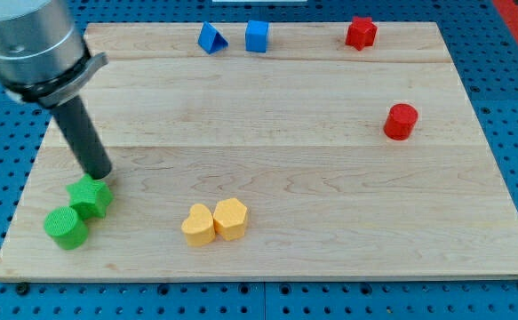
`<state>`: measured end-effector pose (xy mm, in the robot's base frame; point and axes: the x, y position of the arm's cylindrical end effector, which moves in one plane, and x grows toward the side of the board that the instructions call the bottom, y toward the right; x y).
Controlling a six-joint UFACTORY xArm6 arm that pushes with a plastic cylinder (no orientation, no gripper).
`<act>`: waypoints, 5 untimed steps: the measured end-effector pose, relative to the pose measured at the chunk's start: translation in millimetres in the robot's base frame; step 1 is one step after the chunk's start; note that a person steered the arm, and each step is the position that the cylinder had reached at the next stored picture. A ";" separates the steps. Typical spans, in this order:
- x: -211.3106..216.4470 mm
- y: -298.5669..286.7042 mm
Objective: Push the red circle to the bottom of the red star
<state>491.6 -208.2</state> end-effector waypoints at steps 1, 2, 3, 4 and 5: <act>-30.3 -1.2; -82.0 12.5; -95.7 61.8; -84.4 126.8; -65.9 182.8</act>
<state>425.8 -25.3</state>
